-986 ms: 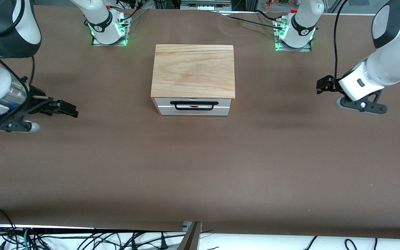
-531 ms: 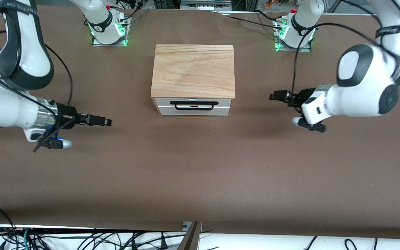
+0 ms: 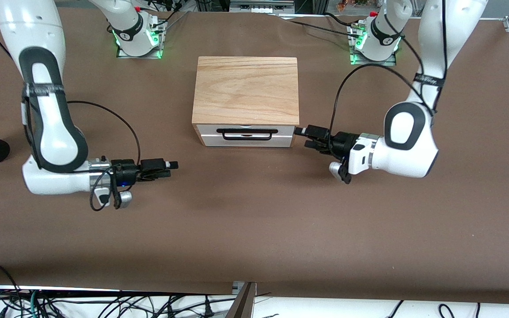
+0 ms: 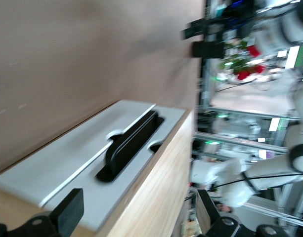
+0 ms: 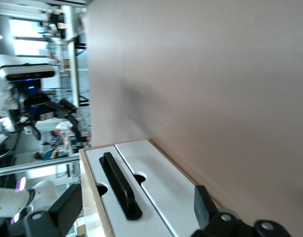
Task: Pull top drawer with both arms simultaneously
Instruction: 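Move the left gripper and the right gripper toward the drawer handle ends, then close the left gripper and the right gripper on the black handle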
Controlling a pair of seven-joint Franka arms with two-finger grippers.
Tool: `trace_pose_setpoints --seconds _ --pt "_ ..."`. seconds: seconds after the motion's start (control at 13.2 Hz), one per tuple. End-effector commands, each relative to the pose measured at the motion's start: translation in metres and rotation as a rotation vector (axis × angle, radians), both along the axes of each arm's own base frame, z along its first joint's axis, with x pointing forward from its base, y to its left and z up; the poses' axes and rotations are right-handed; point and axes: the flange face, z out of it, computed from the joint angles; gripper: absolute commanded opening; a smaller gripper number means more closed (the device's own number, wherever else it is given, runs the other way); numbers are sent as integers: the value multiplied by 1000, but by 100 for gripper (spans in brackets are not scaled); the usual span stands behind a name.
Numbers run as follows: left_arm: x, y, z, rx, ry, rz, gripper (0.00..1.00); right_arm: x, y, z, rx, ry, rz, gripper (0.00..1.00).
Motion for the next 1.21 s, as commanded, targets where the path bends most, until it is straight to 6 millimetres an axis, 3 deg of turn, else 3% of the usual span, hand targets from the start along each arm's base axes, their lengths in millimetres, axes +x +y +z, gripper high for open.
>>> trace_pose_setpoints --seconds 0.0,0.15,0.3,0.46,0.53,0.68,0.83,1.14 --pt "-1 -33 -29 -152 -27 20 100 -15 16 -29 124 -51 13 100" --pt "-11 -56 -61 -245 -53 34 100 -31 41 -44 168 -33 31 100" --pt "-17 -57 -93 -272 -78 35 97 -48 64 -59 229 17 47 100" --pt "-24 -57 -109 -289 -101 18 90 -65 77 -73 294 25 39 100" --pt "-28 -60 -116 -299 -91 10 83 -74 85 -78 321 34 40 100" --pt "-34 -67 -121 -325 -102 -4 58 -89 93 -87 380 49 31 100" --pt "-36 -68 -121 -336 -97 -13 39 -99 96 -93 391 61 36 100" --pt "-35 -65 -123 -337 -87 -10 16 -116 108 -99 424 106 58 100"
